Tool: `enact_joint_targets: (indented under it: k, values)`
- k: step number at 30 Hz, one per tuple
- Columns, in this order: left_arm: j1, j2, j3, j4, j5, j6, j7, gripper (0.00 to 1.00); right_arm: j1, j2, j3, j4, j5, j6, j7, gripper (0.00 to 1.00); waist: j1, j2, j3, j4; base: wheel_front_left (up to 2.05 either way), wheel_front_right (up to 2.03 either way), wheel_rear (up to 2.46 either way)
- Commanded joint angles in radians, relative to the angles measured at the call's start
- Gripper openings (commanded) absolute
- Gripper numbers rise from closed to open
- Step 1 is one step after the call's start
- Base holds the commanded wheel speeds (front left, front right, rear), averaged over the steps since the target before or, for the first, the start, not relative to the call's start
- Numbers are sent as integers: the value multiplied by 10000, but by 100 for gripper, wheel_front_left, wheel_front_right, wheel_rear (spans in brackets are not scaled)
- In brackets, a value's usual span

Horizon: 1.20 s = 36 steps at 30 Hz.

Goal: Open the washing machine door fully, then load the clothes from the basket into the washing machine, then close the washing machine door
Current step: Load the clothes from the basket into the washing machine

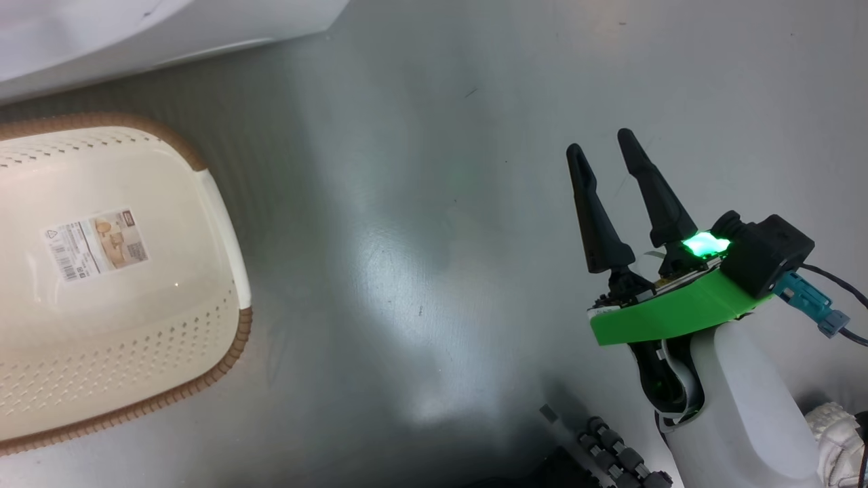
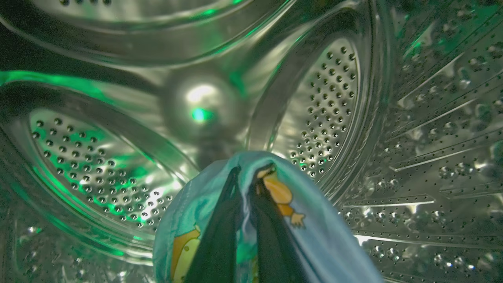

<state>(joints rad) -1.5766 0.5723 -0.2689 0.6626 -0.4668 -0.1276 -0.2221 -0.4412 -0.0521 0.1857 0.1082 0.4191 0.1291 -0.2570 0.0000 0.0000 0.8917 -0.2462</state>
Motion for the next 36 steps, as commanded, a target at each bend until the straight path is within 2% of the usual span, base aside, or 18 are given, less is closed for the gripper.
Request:
enact_joint_targets:
  k: [1, 4, 5, 6, 7, 12, 23, 29, 36]
  values:
    - [-124, 504, 47, -44, 45, -30, 47, 0, 245, 19, 234, -173, 36, 16, -48, 100, 0, 0, -14, -6, 0, 0, 0]
    - [-143, 364, 16, 760, -331, -30, 672, 0, 251, 19, 242, -120, 51, 16, -48, 100, 0, 0, -66, 8, 0, 0, 0]
    - [-139, 289, 68, 1073, -530, -30, 1035, 14, 257, 19, 232, -103, 51, 16, -48, 100, 0, 0, -84, 20, 0, 0, 0]
    - [-179, 252, 45, 1228, -612, -30, 1210, 46, 256, 19, 217, -90, 54, 16, -48, 100, 0, 0, -85, 33, 0, 0, 0]
    - [-218, 263, 3, 1349, -611, -30, 1300, 100, 249, 19, 202, -80, 56, 16, -48, 100, 0, 0, -89, 47, 0, 0, 0]
    - [-256, 110, 129, 1785, -874, 98, 1417, 100, 229, 19, 108, -66, 34, 16, -48, 100, 0, 0, -167, 170, 0, 0, 0]
    - [640, -539, 118, 1806, -1071, 510, 636, 100, 311, 19, -144, 5, -191, 16, -48, 100, 0, 0, -684, 642, 0, 0, 0]
    - [1476, -786, 118, 1363, -1188, 597, 182, 100, 453, 19, -291, 68, -355, 16, -48, 100, 0, 0, -1011, 894, 0, 0, 0]
    - [2419, -942, 124, 464, -1242, 892, -23, 100, 560, 19, -358, 69, -489, 16, -48, 100, 0, 0, -1242, 1091, 0, 0, 0]
